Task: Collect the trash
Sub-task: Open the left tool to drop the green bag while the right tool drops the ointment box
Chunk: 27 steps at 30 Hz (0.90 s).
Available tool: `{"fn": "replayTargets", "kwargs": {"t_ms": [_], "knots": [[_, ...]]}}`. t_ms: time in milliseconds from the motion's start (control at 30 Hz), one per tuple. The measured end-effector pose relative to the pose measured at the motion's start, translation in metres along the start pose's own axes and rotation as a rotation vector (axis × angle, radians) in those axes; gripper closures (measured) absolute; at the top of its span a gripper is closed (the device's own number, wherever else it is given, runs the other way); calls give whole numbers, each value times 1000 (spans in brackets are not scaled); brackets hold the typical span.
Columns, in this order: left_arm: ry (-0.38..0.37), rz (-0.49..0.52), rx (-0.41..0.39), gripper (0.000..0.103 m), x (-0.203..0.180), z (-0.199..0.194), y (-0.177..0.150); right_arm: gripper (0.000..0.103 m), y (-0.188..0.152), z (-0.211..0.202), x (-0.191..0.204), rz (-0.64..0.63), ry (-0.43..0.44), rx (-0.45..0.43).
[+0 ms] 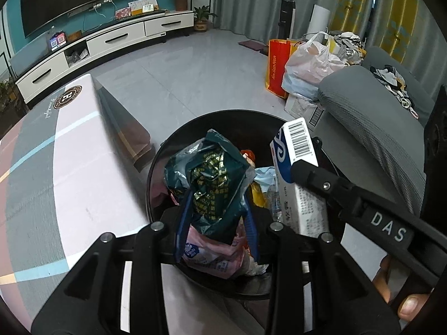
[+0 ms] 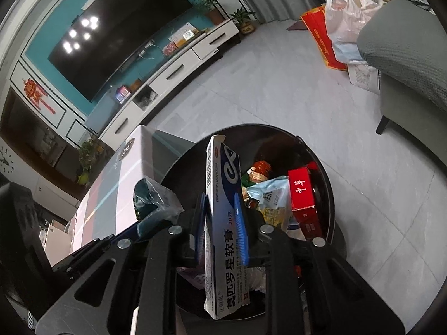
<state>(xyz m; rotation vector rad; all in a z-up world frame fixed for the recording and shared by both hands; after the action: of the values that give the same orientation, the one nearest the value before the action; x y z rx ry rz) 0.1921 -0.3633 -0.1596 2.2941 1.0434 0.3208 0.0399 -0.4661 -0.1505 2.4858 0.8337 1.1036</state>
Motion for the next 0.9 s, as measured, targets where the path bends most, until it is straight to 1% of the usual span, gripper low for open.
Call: {"fn": "replayTargets", "kwargs": {"t_ms": [33,67,100,167,267,333,400,500,667,800,900], "knots": [[0,-2,0,66,1,0,0,80,-1,1,-1,8,-1,4],[2,-3,-1,62,1,-1,1,80,-1,1,-3,17,-1,6],[5,-3,-2,55,2,-1,1,79,-1,0,-3,19,-1,5],[8,-2,-6,50,2,-3,1,73,0,0,-2,22,-2,1],[32,2,-19,42,3,-8,1,70,2,-4,-2,18,0,-9],[44,0,-27,39,4,-12,0,68,2,-8,-1,6,-10,-18],[50,0,-33,33,5,-18,-1,66,3,-14,0,-4,-17,-29],[67,6,-39,28,5,-25,-4,64,3,-24,2,-26,-29,-46],[86,18,-45,15,7,-39,-7,56,1,-40,7,-94,-88,-73],[117,34,-53,13,7,-48,-10,46,-1,-48,8,-123,-120,-85],[132,33,-64,10,7,-55,-12,39,-2,-55,7,-146,-162,-100]]}}
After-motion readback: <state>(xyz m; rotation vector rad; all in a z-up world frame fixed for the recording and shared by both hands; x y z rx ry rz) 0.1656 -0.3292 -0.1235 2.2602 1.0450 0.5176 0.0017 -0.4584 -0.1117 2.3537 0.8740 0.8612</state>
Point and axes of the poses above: each gripper's, at about its wrist camera, not at the fingertips, and z roughly the way its jaws point, x to its left, y to its top, the point moved 1 cm from there along z, roughly the way its jaws point, and after that the axes turned 3 degrees about z, right-handed, at the moved point
